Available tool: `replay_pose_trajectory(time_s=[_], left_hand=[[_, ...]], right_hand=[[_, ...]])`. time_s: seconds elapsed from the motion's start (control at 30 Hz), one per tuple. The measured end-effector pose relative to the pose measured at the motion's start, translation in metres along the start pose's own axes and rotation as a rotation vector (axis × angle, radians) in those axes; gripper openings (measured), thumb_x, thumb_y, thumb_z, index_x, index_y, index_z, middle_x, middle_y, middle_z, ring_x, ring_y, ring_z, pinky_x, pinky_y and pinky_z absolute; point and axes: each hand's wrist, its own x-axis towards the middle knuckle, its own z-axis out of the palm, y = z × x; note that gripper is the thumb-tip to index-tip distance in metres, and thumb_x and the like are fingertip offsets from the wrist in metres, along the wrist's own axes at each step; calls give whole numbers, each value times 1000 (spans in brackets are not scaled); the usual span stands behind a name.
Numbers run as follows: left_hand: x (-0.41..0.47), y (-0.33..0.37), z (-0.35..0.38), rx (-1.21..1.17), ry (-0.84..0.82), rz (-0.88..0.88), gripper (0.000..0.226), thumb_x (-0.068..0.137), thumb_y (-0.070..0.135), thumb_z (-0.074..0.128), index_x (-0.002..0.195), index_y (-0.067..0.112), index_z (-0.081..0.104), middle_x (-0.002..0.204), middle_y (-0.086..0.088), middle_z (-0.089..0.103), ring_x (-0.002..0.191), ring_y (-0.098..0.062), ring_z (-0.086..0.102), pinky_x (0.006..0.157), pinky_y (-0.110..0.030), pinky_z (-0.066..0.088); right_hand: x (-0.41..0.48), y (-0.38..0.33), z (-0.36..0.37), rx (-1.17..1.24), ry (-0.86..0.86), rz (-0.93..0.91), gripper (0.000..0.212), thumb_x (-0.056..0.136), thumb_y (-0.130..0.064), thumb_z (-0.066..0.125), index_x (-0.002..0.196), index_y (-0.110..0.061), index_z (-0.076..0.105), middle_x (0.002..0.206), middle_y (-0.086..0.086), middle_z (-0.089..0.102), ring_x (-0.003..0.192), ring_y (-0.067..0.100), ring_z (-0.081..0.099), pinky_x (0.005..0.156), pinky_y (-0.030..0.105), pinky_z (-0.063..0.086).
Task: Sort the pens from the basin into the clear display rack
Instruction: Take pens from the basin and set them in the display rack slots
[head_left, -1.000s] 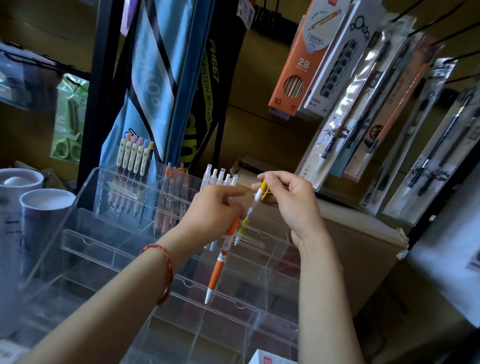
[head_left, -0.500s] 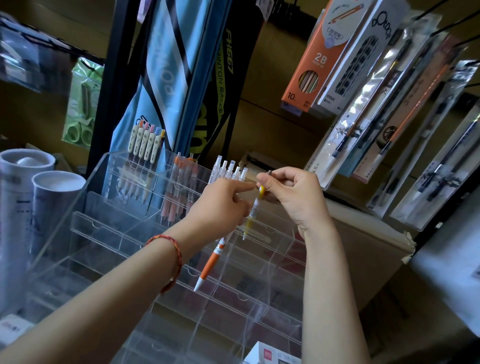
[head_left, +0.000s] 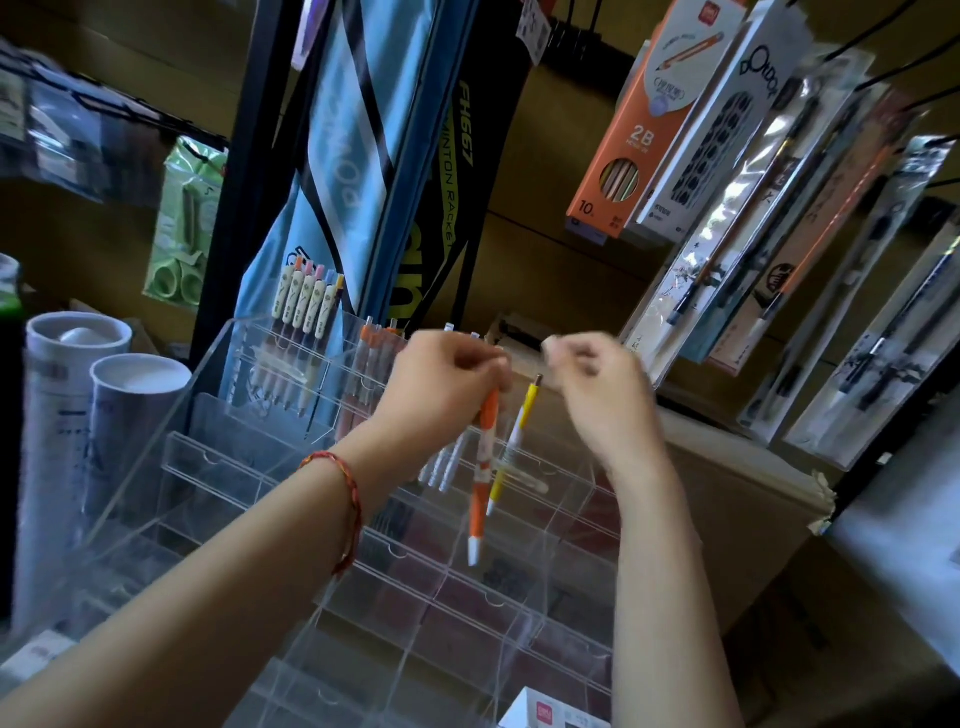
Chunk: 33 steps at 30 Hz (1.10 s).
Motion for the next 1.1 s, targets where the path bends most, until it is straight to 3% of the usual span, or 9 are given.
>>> replay_pose_trajectory(time_s=[0.07, 0.17, 0.43, 0.6, 0.73, 0.83, 0.93, 1.03, 1.1], left_hand=[[0, 12, -2, -192, 89, 9, 9, 87, 7, 58, 91, 2, 65, 80, -11, 68, 63, -13, 65, 59, -22, 57], [1, 20, 1, -284, 210, 102, 5, 82, 9, 65, 85, 5, 67, 76, -12, 68, 65, -17, 68, 64, -29, 59], [-2, 27, 15, -329, 318, 205, 4, 79, 14, 71, 80, 11, 68, 77, -9, 69, 74, -21, 69, 71, -38, 59], [-2, 28, 18, -401, 248, 190, 5, 78, 13, 71, 80, 11, 67, 79, -11, 68, 72, -21, 69, 67, -33, 59], [-2, 28, 18, -380, 164, 232, 3, 79, 12, 69, 81, 12, 68, 77, -7, 69, 69, -12, 67, 66, -24, 57], [-1, 27, 20, -280, 166, 279, 6, 87, 19, 60, 90, 19, 66, 83, 0, 70, 74, -8, 67, 69, -21, 54], [-2, 19, 22, -51, 173, 253, 21, 97, 27, 41, 107, 21, 58, 100, -1, 66, 86, -14, 63, 76, -33, 53], [-7, 1, 22, 275, 40, 175, 33, 98, 14, 37, 129, 16, 50, 120, -7, 58, 106, -26, 56, 85, -34, 47], [-9, -12, 23, 409, -70, 174, 44, 95, 3, 34, 135, 16, 42, 136, -5, 47, 114, -25, 53, 90, -35, 46]], right_hand=[[-7, -17, -13, 178, -33, -72, 13, 95, -33, 48, 94, -27, 60, 89, -8, 64, 76, 3, 59, 66, 20, 47], [-15, -34, -22, 193, -285, -163, 13, 91, -18, 57, 98, -28, 62, 87, -6, 69, 75, 3, 66, 61, 15, 51], [-16, -30, -27, 207, -285, -127, 23, 78, -12, 71, 96, -24, 64, 85, 1, 71, 80, 10, 69, 72, 25, 57], [-19, -30, -35, 214, -336, -106, 17, 78, -10, 69, 93, -18, 67, 77, 1, 72, 70, 11, 70, 65, 18, 56], [-19, -31, -43, 220, -350, -109, 12, 79, -12, 67, 89, -19, 69, 81, 6, 73, 75, 17, 71, 67, 26, 59], [-20, -31, -45, 254, -268, -130, 16, 78, -7, 69, 89, -18, 67, 81, 11, 72, 73, 21, 71, 67, 33, 60], [-18, -25, -50, 303, -85, -143, 33, 83, -2, 65, 108, -22, 57, 83, 8, 71, 72, 16, 71, 70, 33, 60], [-11, -15, -50, 347, 185, -186, 65, 86, 0, 60, 140, -25, 33, 89, 7, 68, 77, 13, 71, 73, 23, 57], [-3, -7, -43, 291, 380, -244, 65, 88, 1, 57, 142, -22, 29, 99, 7, 66, 83, 10, 69, 74, 19, 55]])
